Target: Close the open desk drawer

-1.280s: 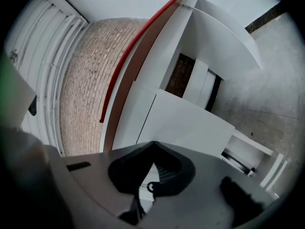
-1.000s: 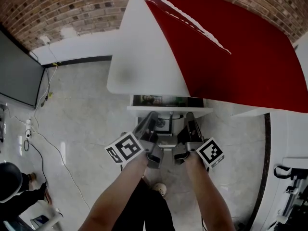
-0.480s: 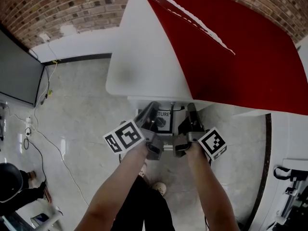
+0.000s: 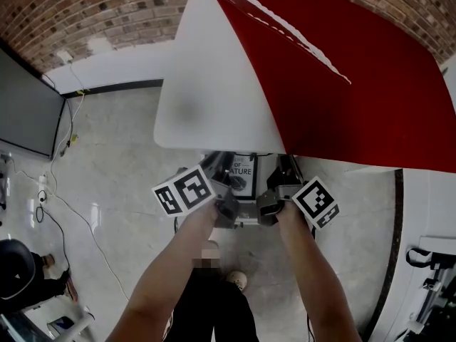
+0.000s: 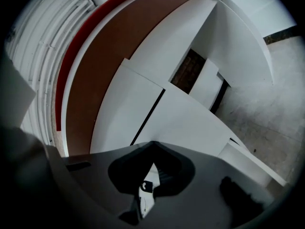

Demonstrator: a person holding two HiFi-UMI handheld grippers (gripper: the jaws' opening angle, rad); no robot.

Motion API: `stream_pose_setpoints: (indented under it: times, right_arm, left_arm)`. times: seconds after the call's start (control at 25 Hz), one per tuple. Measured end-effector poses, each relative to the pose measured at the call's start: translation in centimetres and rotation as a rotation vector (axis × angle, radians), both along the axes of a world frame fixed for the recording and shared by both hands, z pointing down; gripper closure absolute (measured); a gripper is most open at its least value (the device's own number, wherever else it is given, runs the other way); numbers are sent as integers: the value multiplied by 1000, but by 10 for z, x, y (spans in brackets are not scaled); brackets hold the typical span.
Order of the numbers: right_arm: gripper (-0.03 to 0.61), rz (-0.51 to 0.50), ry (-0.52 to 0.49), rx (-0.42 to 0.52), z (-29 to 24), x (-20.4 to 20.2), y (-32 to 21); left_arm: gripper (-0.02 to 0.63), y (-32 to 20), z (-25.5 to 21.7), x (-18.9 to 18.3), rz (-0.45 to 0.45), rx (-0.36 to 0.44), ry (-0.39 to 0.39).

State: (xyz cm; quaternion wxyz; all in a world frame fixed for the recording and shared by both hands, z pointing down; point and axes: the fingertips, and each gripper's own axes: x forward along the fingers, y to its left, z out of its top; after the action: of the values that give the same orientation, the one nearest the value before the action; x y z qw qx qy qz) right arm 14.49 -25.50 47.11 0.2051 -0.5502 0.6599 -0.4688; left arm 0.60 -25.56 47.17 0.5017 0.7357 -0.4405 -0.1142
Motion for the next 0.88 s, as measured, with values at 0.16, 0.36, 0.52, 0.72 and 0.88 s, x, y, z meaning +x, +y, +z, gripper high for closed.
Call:
stream_pose_setpoints:
  times: [0.16, 0.36, 0.52, 0.72, 0.88]
  right_arm:
    - [572, 1, 24, 7, 0, 0, -10]
    - [572, 10, 63, 23, 1, -1, -16]
    - [572, 42, 50, 27, 1, 1, -16]
    - [572, 3, 125, -1, 4, 1, -13]
    - [572, -17, 159, -38, 9, 3, 2]
  left_arm:
    - [604, -10, 4, 0, 2, -9, -13]
    - [604, -18, 7, 1, 23, -29, -20]
    - [604, -18, 9, 2, 26, -35, -36]
    - [604, -17, 8, 0, 34, -49, -79]
    - [604, -6, 11, 11, 87, -73, -99]
